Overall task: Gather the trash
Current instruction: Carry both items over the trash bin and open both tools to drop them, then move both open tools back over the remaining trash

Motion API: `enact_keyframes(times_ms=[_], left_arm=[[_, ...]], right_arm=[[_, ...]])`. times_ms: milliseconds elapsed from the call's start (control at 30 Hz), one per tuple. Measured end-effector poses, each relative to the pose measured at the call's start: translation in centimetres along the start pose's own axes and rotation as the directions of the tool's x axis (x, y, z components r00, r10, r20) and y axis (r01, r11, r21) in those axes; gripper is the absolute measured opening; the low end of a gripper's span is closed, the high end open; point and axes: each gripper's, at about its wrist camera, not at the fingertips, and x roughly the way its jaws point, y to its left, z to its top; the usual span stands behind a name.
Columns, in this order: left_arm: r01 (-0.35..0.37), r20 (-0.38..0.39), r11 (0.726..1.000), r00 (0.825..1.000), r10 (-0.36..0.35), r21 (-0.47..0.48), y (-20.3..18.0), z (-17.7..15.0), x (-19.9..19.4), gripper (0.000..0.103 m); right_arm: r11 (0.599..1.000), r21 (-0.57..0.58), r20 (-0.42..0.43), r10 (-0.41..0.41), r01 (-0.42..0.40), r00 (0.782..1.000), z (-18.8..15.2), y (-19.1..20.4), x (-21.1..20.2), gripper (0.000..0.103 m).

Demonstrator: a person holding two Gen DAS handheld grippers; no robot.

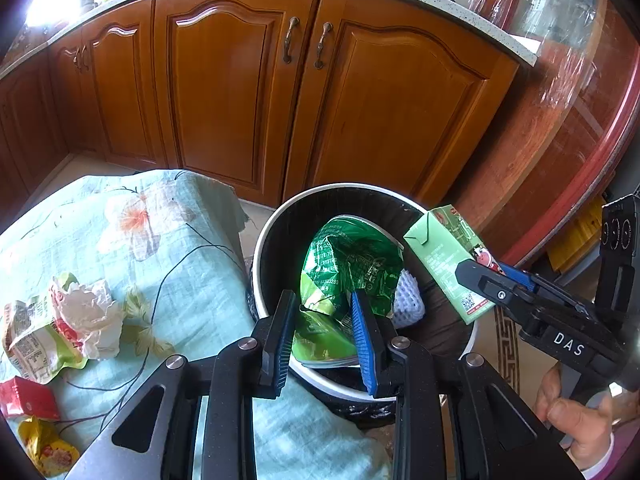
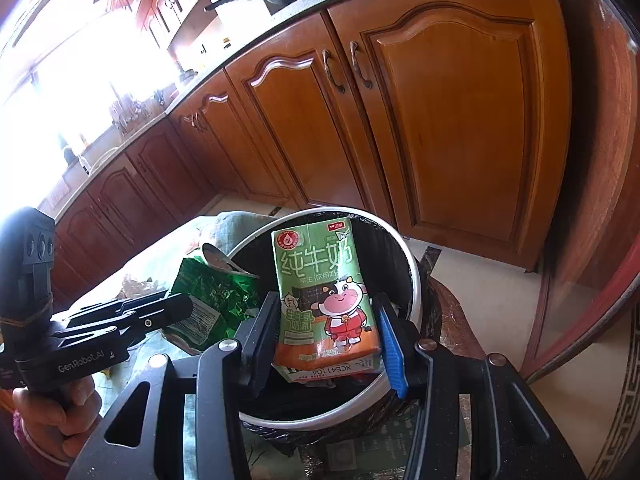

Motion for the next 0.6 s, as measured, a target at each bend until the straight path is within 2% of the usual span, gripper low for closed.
enact_keyframes(times_ms=[133,200,267,367,600], left_arm=[[0.007,-0.011,1.000,1.000,-0.007,-0.004,-0.2,0.1,0.6,0.028],[0.011,-0.009,1.000,1.000,-0.011,-0.007,0.1,0.0,0.4,0.032],[0.008,-0.003,1.000,1.000,-0.008,-0.014,0.3,-0.1,0.2,0.043],[0.005,0.012,1.000,1.000,-0.004,-0.028,0.6,-0.6,-0.3,0.047],[0.000,0.042,0.996,0.999,0.004,-0.093,2.2,-3.4,-2.8,0.055]], right_arm=[[1.000,0.018,-0.017,0.003,-0.003,1.000,0.1,-0.6,0.8,0.050],[1.000,0.030,-0.017,0.007,-0.006,1.000,0.0,-0.8,0.9,0.056],[0.999,0.038,-0.004,0.007,-0.007,1.000,-0.2,-0.8,0.6,0.061],[0.999,0.049,0.011,0.012,-0.013,1.000,-0.7,-0.6,0.0,0.064],[0.997,0.059,0.061,0.038,-0.042,0.997,-2.0,0.5,-1.7,0.095]])
